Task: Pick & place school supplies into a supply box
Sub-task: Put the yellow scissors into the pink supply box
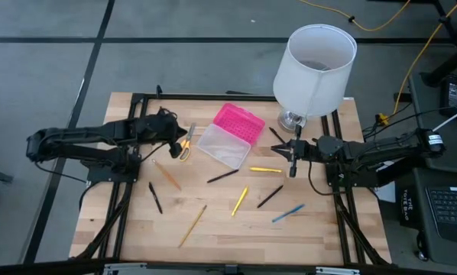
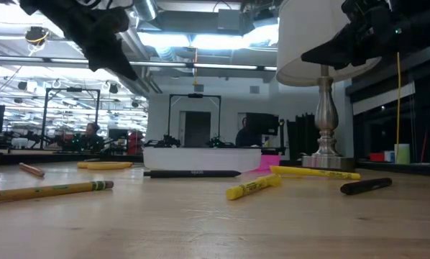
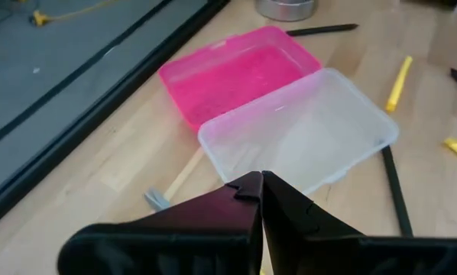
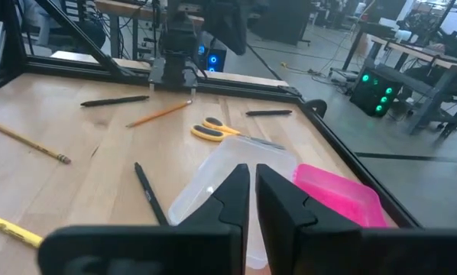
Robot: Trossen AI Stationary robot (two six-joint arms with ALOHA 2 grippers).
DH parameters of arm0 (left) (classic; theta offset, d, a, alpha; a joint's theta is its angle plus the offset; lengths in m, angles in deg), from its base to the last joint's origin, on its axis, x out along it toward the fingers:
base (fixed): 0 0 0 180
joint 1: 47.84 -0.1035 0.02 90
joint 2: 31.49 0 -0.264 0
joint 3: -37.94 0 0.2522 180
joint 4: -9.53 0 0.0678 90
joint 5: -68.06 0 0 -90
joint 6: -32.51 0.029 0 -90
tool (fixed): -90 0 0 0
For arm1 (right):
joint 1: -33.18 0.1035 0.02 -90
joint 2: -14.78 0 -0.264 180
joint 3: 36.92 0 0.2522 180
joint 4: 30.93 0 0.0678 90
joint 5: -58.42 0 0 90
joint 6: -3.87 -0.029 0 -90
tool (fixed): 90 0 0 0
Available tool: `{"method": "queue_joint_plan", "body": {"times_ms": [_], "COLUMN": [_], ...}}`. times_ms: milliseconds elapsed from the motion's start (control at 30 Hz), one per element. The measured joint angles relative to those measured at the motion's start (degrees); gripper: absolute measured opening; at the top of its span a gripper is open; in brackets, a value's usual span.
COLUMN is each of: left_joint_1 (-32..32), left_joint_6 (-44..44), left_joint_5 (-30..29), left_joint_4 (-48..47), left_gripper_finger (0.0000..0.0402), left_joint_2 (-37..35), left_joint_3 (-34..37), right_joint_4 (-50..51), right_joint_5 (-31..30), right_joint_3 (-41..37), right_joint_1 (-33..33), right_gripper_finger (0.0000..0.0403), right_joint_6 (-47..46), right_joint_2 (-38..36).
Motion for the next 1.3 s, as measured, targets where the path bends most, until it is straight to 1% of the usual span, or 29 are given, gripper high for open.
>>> {"method": "queue_joint_plan", "body": {"times_ms": [167,233,367,600,667,800,933,1000,1067,1200,1300], "left_joint_1": [0.0,0.0,0.0,0.0,0.0,0.0,0.0,0.0,0.0,0.0,0.0], "left_joint_6": [1.8,3.5,5.9,5.6,3.4,-3.7,-6.4,-9.9,-14.0,-15.0,-18.6], "left_joint_5": [-1.1,-2.2,-2.4,-2.2,-2.2,-2.1,-2.2,-1.7,0.3,6.7,9.0], "left_joint_4": [-2.7,-2.6,-2.5,-2.5,-2.5,-3.2,-6.8,-8.3,-8.7,-8.5,-8.5], "left_gripper_finger": [0.0003,0.0003,0.0003,0.0008,0.0015,0.0037,0.0064,0.0078,0.0092,0.0112,0.0118], "left_joint_2": [1.8,2.0,2.0,1.9,1.9,2.0,2.3,2.8,3.7,6.2,8.4], "left_joint_3": [-1.4,-1.4,-1.4,-1.4,-1.4,-1.4,-1.4,-1.4,-1.4,-1.4,-1.4], "right_joint_4": [0.0,0.0,-0.4,-0.4,-0.4,-0.4,-0.4,-0.4,-0.4,-0.4,-0.5], "right_joint_5": [-0.8,-0.9,-0.9,-0.9,-0.9,-0.9,-0.9,-0.9,-0.9,-1.0,-1.2], "right_joint_3": [0.0,0.0,0.0,0.0,0.0,0.0,0.0,0.0,0.0,0.0,0.0], "right_joint_1": [0.0,0.0,0.0,0.0,0.0,0.0,0.0,0.0,0.0,0.0,0.0], "right_gripper_finger": [0.0031,0.0031,0.0031,0.0031,0.0031,0.0031,0.0031,0.0031,0.0031,0.0031,0.0031], "right_joint_6": [0.0,0.0,0.0,0.0,-0.2,-0.5,-0.4,-0.4,-0.4,-0.4,-0.3], "right_joint_2": [0.0,0.0,0.0,0.0,0.0,0.0,0.0,0.0,0.0,0.3,0.5]}}
